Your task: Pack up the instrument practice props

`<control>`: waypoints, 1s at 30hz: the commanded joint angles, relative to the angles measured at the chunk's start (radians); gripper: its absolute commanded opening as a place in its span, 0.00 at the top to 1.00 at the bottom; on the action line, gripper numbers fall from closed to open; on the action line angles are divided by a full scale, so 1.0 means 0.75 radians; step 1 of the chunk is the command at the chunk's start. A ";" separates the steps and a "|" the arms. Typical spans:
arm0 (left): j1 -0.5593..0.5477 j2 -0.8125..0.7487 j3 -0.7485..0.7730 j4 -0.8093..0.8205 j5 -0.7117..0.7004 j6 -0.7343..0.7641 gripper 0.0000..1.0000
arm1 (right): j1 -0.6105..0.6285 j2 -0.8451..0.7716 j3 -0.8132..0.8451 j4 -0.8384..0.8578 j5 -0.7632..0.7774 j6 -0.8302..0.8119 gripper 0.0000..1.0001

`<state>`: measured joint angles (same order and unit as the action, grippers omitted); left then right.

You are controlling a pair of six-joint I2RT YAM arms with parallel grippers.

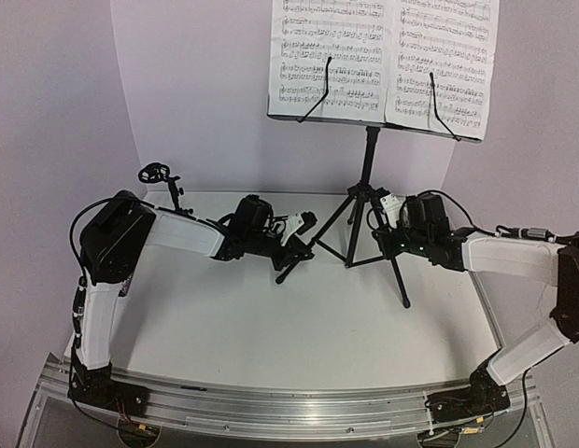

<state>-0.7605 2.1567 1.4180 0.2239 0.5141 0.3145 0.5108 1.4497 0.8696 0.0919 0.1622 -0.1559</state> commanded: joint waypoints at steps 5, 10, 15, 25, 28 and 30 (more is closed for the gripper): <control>0.048 -0.342 -0.315 -0.078 0.019 -0.082 1.00 | 0.095 0.163 0.137 0.051 -0.285 0.043 1.00; 0.093 -0.512 -0.512 -0.156 -0.023 -0.063 1.00 | 0.200 0.280 0.245 0.060 -0.368 0.086 1.00; 0.152 -0.642 -0.691 -0.185 -0.029 -0.077 1.00 | 0.303 0.375 0.306 0.061 -0.327 0.100 1.00; 0.186 -0.583 -0.720 -0.126 0.012 -0.012 1.00 | 0.412 0.384 0.294 0.031 -0.216 0.125 0.94; 0.188 -0.599 -0.730 -0.122 0.012 0.026 0.82 | 0.417 0.369 0.292 0.030 -0.194 0.139 0.78; 0.194 -0.619 -0.737 -0.120 0.010 0.033 0.66 | 0.420 0.356 0.297 0.023 -0.174 0.135 0.66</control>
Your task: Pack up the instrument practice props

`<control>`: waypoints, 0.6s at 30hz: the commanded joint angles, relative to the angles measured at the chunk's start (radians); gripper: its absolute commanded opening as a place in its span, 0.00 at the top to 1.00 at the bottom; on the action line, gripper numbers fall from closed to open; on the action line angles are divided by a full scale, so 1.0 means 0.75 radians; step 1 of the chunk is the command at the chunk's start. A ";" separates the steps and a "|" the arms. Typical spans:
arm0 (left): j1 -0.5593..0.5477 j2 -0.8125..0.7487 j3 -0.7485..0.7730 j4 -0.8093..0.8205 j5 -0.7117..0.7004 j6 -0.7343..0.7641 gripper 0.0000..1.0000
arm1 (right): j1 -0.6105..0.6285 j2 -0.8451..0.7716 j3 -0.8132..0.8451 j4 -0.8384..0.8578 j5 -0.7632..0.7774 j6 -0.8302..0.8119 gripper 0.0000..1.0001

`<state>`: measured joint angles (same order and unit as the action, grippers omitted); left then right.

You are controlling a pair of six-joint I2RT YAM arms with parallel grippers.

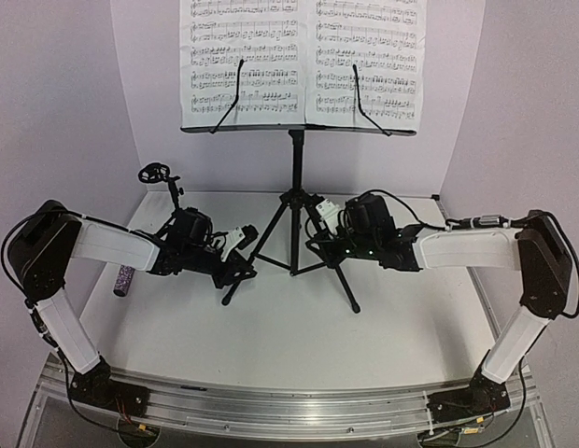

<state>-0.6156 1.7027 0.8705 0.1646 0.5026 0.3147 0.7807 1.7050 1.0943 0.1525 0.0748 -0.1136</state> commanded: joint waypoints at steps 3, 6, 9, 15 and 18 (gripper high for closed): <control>0.013 -0.055 0.016 -0.116 0.076 0.081 0.45 | 0.063 -0.007 0.018 -0.095 -0.050 0.076 0.51; 0.029 -0.111 0.038 -0.201 0.129 0.129 0.32 | 0.076 -0.048 0.030 -0.140 -0.009 0.077 0.39; 0.043 -0.198 0.035 -0.254 0.132 0.156 0.24 | 0.084 -0.102 0.020 -0.190 0.071 0.106 0.11; 0.093 -0.426 0.005 -0.320 0.107 0.166 0.19 | 0.105 -0.303 -0.036 -0.409 0.221 0.192 0.06; 0.142 -0.602 -0.025 -0.358 0.132 0.163 0.20 | 0.148 -0.386 -0.005 -0.627 0.239 0.200 0.05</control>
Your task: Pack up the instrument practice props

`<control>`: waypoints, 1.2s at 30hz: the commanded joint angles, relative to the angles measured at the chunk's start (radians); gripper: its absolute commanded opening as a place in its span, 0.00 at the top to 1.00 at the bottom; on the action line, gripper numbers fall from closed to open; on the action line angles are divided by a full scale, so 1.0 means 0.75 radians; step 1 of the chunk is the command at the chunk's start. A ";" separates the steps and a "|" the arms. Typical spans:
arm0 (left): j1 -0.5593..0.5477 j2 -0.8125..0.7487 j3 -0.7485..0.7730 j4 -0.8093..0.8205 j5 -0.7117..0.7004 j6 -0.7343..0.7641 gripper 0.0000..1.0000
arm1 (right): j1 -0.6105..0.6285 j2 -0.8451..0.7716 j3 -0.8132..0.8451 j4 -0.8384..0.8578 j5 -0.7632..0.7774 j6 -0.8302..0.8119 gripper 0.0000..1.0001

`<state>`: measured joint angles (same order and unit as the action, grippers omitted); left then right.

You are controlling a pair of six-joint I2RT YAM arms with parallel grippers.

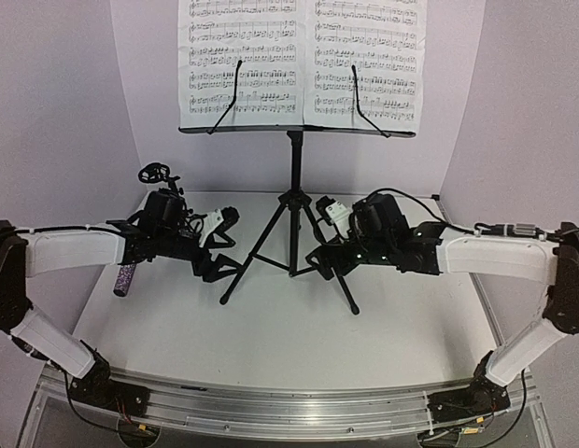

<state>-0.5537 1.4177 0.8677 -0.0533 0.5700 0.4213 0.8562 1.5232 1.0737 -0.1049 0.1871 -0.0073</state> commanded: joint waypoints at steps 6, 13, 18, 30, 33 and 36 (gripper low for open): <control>0.125 -0.576 0.008 -0.264 0.205 -0.076 0.31 | 0.203 -0.266 0.154 -0.773 -0.123 0.144 0.14; 0.132 -0.816 0.193 -0.297 0.200 -0.403 0.36 | 0.346 -0.223 0.545 -0.864 -0.402 0.268 0.22; 0.185 -0.709 0.479 -0.163 0.026 -0.703 0.31 | 0.352 0.074 1.097 -0.853 -0.618 0.232 0.23; 0.185 -0.327 1.144 -0.269 -0.364 -0.973 0.23 | 0.352 0.386 1.690 -0.313 -0.136 0.513 0.34; 0.186 -0.182 1.361 -0.440 -0.333 -0.938 0.22 | 0.352 0.382 1.664 -0.230 0.111 0.496 0.35; 0.186 -0.079 1.457 -0.465 -0.215 -0.900 0.24 | 0.351 0.466 1.769 -0.222 0.174 0.458 0.35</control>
<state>-0.4179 1.2792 1.8605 -0.3214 0.3573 -0.2648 1.1191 1.8340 2.3325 -0.3916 0.1294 0.3382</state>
